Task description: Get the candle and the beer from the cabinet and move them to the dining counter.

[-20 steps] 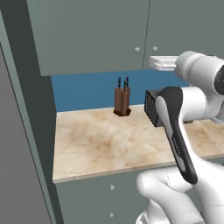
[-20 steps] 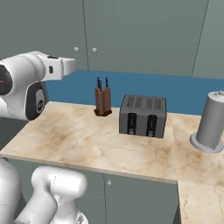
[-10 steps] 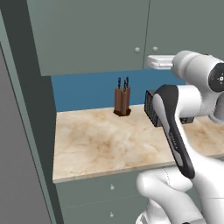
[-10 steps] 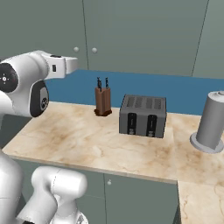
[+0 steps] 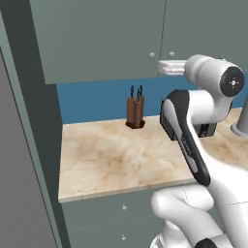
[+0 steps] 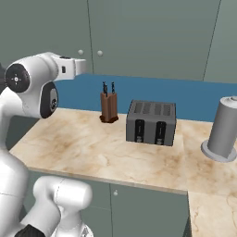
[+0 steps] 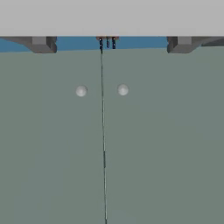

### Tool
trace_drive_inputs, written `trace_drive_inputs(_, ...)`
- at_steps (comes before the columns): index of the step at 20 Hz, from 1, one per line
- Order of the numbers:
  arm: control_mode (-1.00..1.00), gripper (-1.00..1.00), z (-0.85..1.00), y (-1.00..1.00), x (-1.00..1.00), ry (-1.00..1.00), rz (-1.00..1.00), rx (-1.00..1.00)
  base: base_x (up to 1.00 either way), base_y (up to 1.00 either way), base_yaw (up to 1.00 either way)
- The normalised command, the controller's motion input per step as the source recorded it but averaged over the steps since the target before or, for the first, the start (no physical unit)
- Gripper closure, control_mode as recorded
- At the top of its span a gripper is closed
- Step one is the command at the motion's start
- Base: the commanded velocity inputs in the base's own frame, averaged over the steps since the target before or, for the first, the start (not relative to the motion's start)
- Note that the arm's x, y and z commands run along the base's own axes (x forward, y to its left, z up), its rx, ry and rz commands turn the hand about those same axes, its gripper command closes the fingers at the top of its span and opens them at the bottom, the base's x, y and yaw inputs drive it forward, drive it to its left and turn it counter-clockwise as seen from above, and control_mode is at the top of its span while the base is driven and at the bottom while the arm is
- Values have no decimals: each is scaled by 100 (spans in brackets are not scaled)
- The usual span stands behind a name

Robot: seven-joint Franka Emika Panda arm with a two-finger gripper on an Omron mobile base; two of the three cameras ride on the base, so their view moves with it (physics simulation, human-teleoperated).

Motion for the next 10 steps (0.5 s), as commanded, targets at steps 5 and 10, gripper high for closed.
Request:
trace_drive_inputs(5, -100, -100, -9, 0, 26, 0, 2, 0, 0, 0, 0)
trace_drive_inputs(10, -100, -100, -14, 6, 30, 0, 0, -2, 0, 0, 0)
